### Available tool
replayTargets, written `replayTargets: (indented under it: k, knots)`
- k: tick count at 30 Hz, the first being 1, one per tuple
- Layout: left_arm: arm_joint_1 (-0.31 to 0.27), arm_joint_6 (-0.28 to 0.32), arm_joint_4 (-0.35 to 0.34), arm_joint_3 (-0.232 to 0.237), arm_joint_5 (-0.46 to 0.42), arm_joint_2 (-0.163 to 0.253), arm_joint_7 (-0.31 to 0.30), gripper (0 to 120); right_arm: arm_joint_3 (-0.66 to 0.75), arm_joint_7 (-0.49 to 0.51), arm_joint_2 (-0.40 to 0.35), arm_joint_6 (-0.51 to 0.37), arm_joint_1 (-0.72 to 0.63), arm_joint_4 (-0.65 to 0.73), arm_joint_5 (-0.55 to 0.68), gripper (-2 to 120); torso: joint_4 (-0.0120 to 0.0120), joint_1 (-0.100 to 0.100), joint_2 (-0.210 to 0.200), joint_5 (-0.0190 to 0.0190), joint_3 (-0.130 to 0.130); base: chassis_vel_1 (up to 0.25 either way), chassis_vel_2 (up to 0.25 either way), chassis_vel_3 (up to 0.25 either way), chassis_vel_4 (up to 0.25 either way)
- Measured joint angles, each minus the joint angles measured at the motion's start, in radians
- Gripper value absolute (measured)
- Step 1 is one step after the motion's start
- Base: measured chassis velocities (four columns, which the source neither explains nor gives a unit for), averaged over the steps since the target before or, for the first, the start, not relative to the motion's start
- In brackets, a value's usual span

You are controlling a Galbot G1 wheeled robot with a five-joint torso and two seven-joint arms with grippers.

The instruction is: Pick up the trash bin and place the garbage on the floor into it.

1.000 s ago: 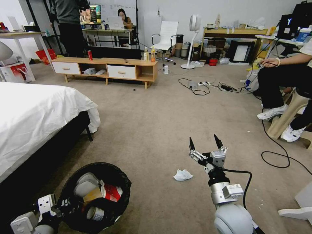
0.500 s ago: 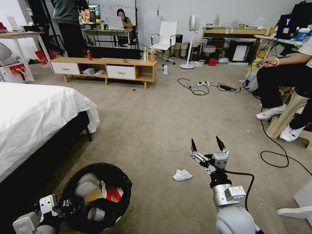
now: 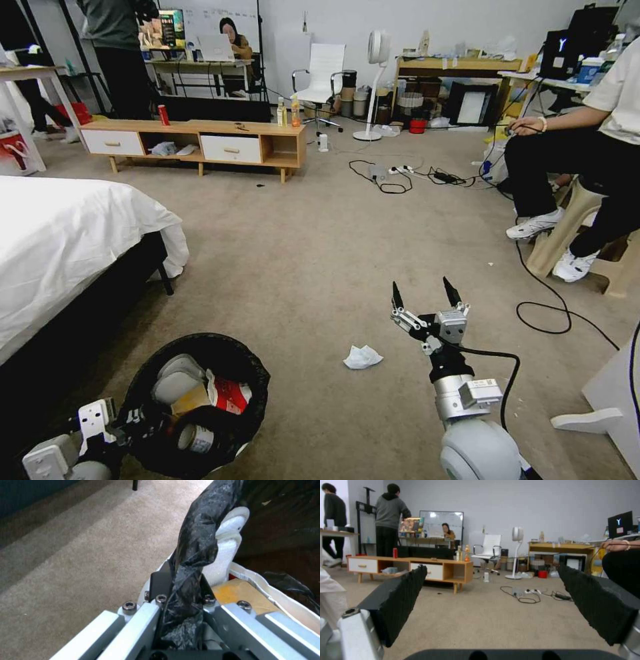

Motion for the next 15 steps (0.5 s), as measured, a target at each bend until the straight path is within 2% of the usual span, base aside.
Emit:
replayTargets:
  k: [9,15]
  knots:
    - [-0.001,-0.001,0.000,-0.003,-0.003,-0.001,-0.001,2,-0.005,0.000,0.001,0.002,0.007,-0.010,0.001,100,0.0000,0.000,0.000,0.0000,0.000,-0.006,0.013,0.015,-0.008]
    - [-0.001,-0.001,0.000,-0.005,-0.004,-0.002,-0.002,2,-0.008,0.000,0.001,0.003,0.008,-0.011,0.002,100,-0.0001,0.000,0.000,-0.0001,0.000,-0.112,0.098,0.102,-0.110]
